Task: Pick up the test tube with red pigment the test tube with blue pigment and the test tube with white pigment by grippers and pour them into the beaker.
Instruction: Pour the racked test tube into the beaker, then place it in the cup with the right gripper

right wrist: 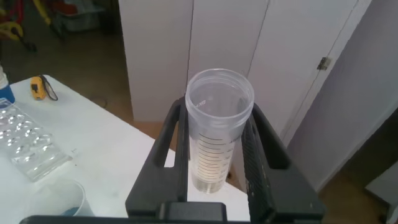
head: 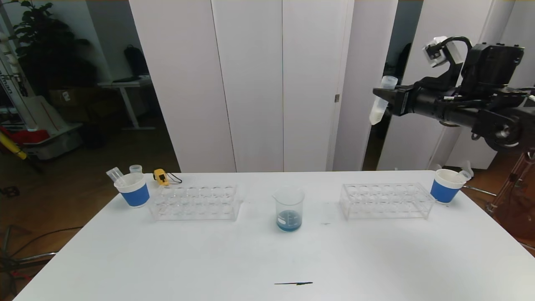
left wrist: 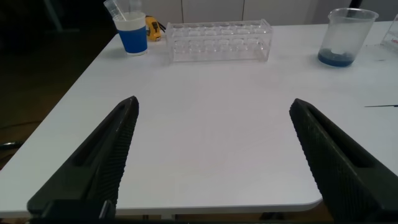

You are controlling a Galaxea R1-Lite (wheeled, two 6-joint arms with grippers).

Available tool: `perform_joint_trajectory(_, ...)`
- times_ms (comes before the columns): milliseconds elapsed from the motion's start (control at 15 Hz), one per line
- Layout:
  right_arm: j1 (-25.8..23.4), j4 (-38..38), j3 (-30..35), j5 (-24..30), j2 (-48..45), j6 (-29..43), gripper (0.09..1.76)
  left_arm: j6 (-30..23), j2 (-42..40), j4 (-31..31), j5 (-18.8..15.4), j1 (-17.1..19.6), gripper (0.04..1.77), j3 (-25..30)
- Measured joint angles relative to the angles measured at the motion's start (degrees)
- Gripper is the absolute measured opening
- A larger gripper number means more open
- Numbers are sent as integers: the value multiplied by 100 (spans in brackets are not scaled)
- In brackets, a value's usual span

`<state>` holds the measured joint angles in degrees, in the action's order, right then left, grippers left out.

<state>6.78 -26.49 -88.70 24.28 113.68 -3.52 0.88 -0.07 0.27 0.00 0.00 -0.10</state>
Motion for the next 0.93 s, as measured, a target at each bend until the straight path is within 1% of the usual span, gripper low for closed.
perform_joint_trajectory(133,113,-11,-229,247,171,-171,58,0,0,-2,0,0,173,0)
perform_joint_trajectory(267,223,-13,-355,455,285,-496,58,0,0,0,0,0,173,0)
perform_joint_trajectory(467,449,-18,-440,507,455,-868,58,0,0,0,0,0,173,0)
perform_joint_trajectory(667,689,-27,-273,512,539,-1265,58,0,0,-2,0,0,173,0)
perform_joint_trajectory(800,778,-62,-135,506,571,-1841,58,0,0,0,0,0,173,0)
perform_joint_trajectory(867,796,-182,-41,501,584,-2144,58,0,0,0,0,0,173,0)
perform_joint_trajectory(933,829,-468,83,496,606,-2332,58,0,0,0,0,0,173,0)
